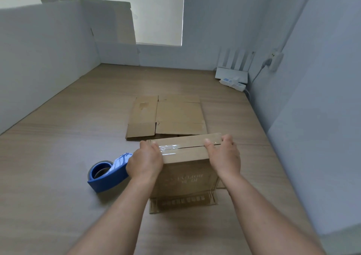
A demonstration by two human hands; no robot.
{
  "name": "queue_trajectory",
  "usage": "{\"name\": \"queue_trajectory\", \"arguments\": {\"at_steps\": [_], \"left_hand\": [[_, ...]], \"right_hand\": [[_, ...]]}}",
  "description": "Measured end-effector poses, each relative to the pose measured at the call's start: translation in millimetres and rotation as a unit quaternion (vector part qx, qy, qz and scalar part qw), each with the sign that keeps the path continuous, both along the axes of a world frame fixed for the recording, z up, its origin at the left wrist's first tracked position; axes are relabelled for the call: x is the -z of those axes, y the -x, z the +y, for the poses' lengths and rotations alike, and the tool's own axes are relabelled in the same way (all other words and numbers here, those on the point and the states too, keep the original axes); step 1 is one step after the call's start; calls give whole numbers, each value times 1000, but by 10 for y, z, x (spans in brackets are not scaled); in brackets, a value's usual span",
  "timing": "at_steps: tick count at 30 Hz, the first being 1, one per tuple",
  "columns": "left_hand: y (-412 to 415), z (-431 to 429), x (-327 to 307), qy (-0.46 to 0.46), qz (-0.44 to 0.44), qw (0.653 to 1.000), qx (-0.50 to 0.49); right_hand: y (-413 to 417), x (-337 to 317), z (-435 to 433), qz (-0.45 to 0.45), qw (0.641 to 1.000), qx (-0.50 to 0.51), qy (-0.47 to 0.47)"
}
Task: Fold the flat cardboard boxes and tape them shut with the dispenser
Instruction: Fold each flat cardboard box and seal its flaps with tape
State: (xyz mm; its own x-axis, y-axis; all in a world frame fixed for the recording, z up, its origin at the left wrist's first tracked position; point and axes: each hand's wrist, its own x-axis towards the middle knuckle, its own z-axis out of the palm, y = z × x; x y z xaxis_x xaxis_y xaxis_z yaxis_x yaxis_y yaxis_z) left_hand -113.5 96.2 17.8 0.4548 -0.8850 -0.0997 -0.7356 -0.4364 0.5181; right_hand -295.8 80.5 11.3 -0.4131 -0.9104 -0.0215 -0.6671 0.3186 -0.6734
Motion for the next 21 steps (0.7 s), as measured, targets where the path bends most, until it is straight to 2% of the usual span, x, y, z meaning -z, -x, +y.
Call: {"name": "queue_trajectory", "arguments": {"at_steps": [2, 5, 7, 10, 13, 16, 21], "left_hand": [[-33, 35, 7, 18, 65, 998, -15], [-79, 77, -48, 38, 179, 983, -1], [-194, 170, -103, 15, 256, 964, 73], [-466, 400, -95, -77, 341, 916, 199], [-602, 632, -60, -142, 306, 894, 294], [-559, 786, -62, -143, 243, 907, 314], [-193, 967, -173, -116, 79, 929, 341]], "right_hand": [[74, 43, -28, -49, 998, 18, 30], [127, 80, -55, -60, 997, 17, 45], [171, 59, -75, -58, 997, 6, 41], [258, -37, -148, -83, 995, -45, 21], [234, -90, -235, -104, 991, -80, 2], [95, -102, -293, -102, 991, -86, -1], [-51, -149, -327, -24, 995, -62, -77]]}}
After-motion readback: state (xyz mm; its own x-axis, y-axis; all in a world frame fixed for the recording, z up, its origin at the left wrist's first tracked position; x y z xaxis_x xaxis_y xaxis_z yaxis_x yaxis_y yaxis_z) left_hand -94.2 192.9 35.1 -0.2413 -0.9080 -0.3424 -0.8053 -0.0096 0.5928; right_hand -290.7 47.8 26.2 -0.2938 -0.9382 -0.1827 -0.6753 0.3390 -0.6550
